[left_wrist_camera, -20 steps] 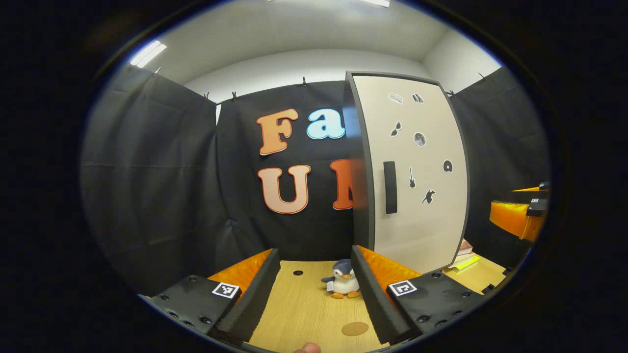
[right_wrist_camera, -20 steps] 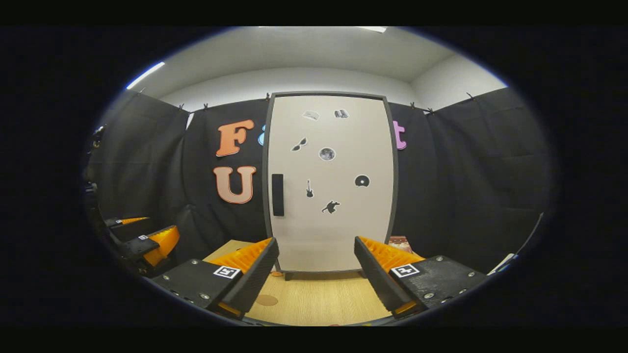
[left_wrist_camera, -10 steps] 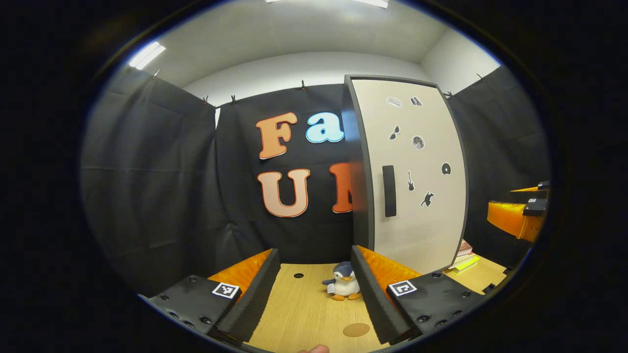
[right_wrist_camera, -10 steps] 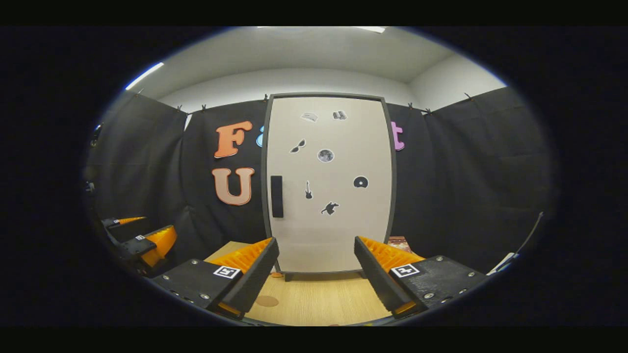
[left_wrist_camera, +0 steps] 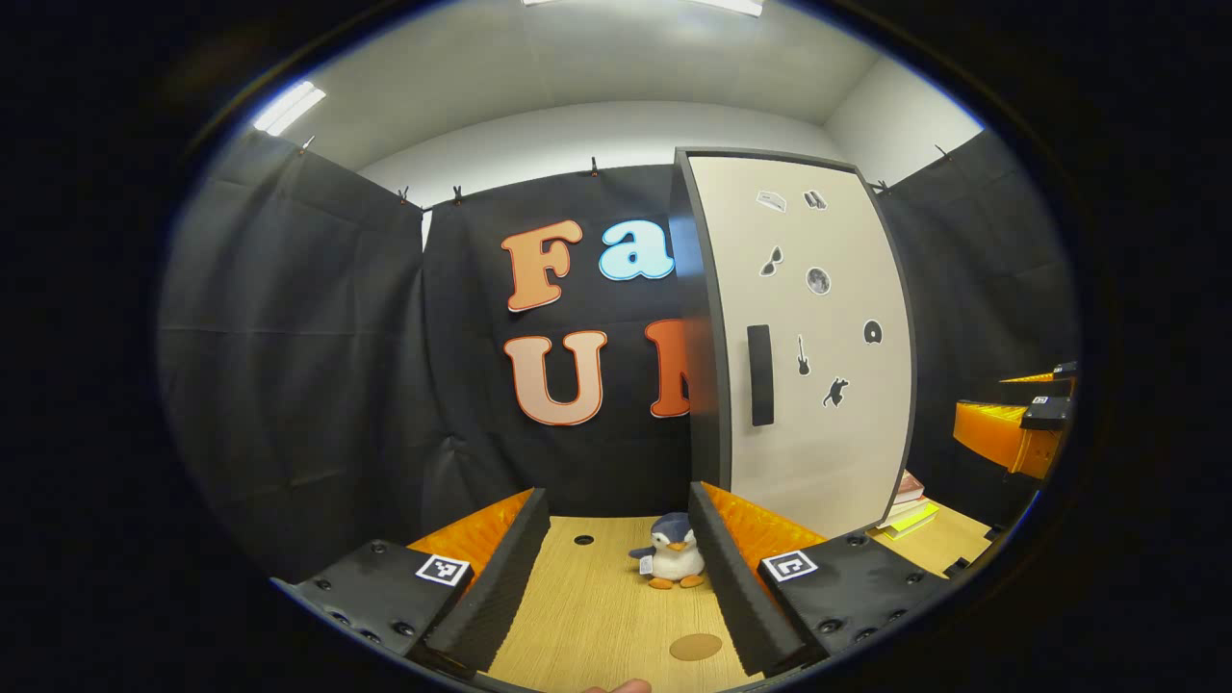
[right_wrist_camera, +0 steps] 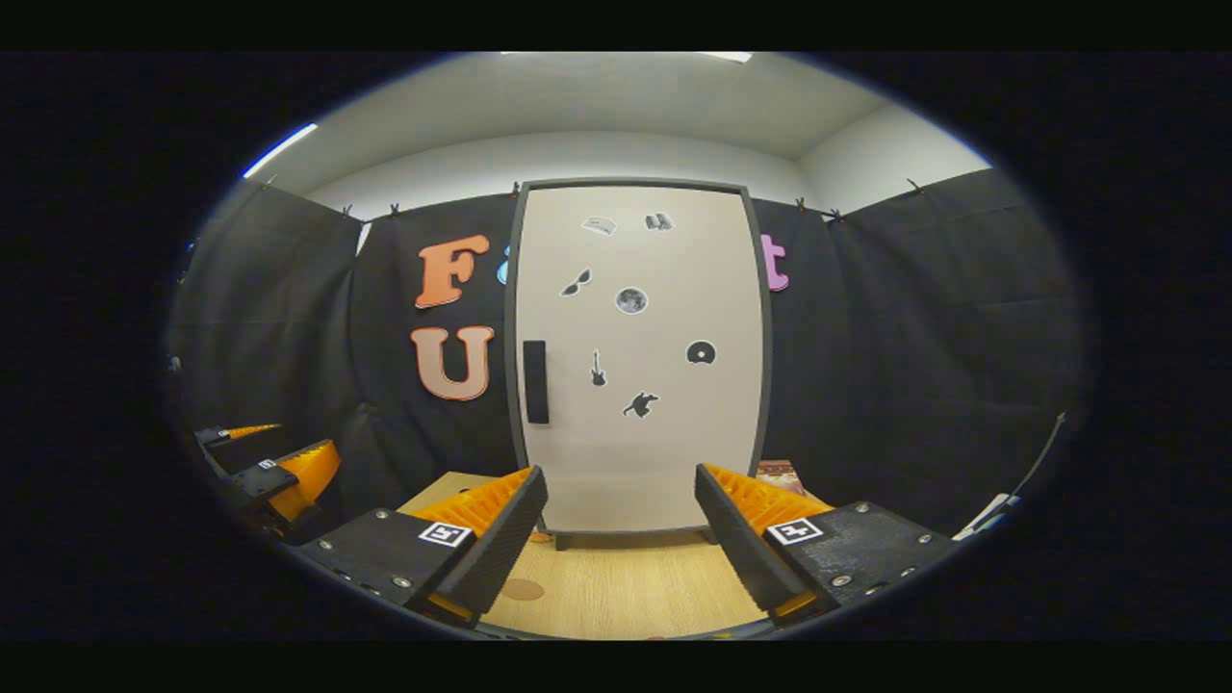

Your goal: Open the cabinet door with the right hand, grasp the bottle in the cabinet with the left hand and place it on the coaster, then close the cabinet door with the right hand.

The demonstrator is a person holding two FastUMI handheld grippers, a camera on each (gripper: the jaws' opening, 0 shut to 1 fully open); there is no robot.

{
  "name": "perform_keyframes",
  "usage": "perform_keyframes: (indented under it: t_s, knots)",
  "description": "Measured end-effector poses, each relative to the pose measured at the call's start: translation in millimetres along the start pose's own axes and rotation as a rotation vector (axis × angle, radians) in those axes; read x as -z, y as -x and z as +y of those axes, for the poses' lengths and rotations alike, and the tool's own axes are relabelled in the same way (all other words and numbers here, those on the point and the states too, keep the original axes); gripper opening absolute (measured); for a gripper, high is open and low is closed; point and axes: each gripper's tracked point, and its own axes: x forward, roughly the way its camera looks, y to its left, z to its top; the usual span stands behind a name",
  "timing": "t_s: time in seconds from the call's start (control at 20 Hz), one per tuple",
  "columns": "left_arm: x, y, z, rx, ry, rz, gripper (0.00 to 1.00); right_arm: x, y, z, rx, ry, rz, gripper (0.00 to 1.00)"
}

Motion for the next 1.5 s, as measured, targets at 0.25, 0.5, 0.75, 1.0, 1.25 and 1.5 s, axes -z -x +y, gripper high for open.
perform_keyframes:
  t_s: [0.25, 0.5, 0.75, 1.0, 1.25, 1.5]
  knots:
    - [4.5, -5.9, 7.1, -0.007, -0.005, 0.007, 0.95, 3.7, -13.0, 15.0, -0.021, -0.002, 0.01, 0.99]
    - [9.3, -18.4, 24.0, -0.018, -0.007, 0.013, 0.95, -0.4, -45.1, 44.4, -0.052, 0.001, 0.005, 0.99]
    - [15.5, -36.4, 41.0, -0.016, -0.006, 0.021, 0.94, -9.8, -88.4, 79.9, -0.078, 0.013, -0.007, 0.99]
    - [22.2, -57.6, 56.4, -0.013, -0.004, 0.02, 0.95, -9.0, -139.0, 103.9, -0.077, 0.037, 0.004, 0.96]
    - [32.3, -75.1, 71.5, -0.006, -0.001, 0.031, 0.95, -19.2, -185.2, 116.1, -0.059, 0.057, -0.007, 0.96]
    - [41.1, -83.3, 88.5, -0.019, 0.001, 0.041, 0.95, -24.1, -221.0, 122.0, -0.039, 0.046, -0.007, 0.95]
